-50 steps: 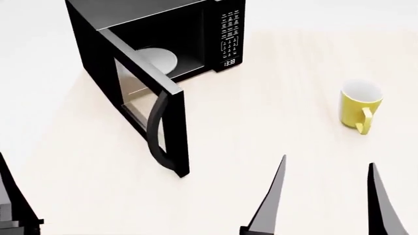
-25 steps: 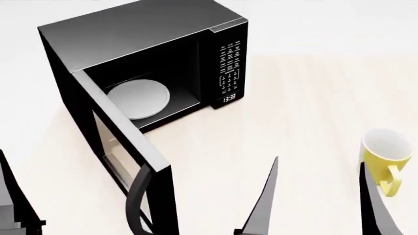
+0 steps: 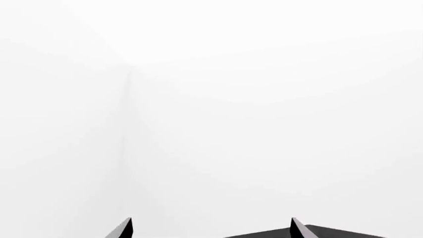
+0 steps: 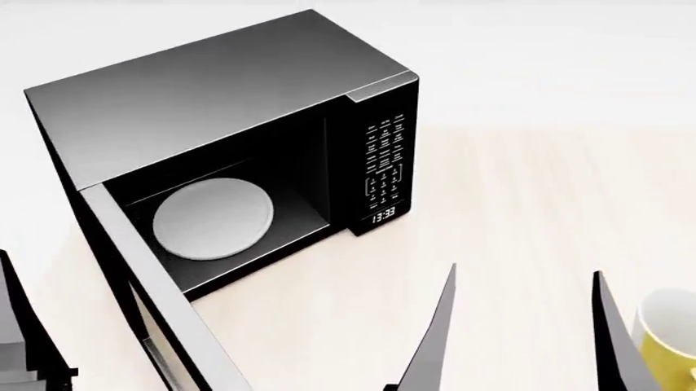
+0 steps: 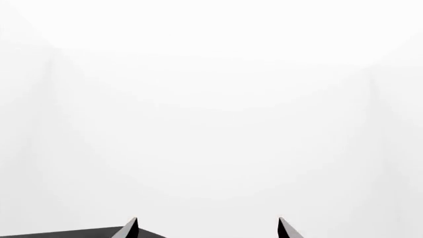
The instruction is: Close the microwave.
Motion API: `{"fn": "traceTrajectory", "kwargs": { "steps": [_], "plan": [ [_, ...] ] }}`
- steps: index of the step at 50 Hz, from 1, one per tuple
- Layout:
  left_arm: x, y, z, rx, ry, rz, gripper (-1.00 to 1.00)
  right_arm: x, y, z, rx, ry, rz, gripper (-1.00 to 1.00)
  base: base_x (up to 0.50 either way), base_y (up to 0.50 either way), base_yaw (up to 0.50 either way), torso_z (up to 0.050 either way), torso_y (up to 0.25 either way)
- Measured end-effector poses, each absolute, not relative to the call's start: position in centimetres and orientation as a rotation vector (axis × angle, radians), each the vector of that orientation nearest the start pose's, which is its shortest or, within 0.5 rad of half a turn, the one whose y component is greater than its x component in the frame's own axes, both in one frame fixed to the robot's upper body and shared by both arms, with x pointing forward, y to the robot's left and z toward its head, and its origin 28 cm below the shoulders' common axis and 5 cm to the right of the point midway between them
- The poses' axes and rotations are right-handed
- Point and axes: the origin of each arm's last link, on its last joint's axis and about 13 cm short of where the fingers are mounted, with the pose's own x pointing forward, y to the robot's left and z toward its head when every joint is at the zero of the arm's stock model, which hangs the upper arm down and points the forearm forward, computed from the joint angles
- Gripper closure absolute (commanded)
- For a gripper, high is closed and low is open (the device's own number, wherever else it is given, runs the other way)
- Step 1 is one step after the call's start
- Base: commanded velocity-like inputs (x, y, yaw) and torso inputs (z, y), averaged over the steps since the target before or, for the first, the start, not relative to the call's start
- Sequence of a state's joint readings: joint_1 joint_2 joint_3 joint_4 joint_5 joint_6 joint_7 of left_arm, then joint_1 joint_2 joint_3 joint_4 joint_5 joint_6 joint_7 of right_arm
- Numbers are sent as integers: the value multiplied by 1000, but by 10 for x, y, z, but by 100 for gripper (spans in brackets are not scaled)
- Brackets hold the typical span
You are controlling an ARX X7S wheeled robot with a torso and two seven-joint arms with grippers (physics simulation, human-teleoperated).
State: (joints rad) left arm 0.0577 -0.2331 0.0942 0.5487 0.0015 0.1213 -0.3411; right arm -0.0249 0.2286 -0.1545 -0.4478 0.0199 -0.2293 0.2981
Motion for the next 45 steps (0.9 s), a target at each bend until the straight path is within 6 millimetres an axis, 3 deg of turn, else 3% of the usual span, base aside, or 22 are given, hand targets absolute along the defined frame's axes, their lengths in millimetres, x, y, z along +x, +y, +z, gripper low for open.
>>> {"fn": "traceTrajectory", "kwargs": {
  "steps": [10, 20, 35, 45],
  "plan": [
    [187, 221, 125, 85, -622, 157, -100, 195, -102, 115, -49, -645, -56, -100, 485, 38, 0, 0, 0],
    [187, 227, 128, 91, -615, 154, -100, 195, -102, 115, -49, -651, -55, -100, 0, 0, 0, 0, 0],
    [187, 270, 141, 128, -567, 102, -100, 195, -102, 114, -44, -648, -51, -100, 0, 0, 0, 0, 0],
    [187, 291, 141, 188, -484, -134, -100, 195, -102, 112, -44, -642, -44, -100, 0, 0, 0, 0, 0]
  ]
}}
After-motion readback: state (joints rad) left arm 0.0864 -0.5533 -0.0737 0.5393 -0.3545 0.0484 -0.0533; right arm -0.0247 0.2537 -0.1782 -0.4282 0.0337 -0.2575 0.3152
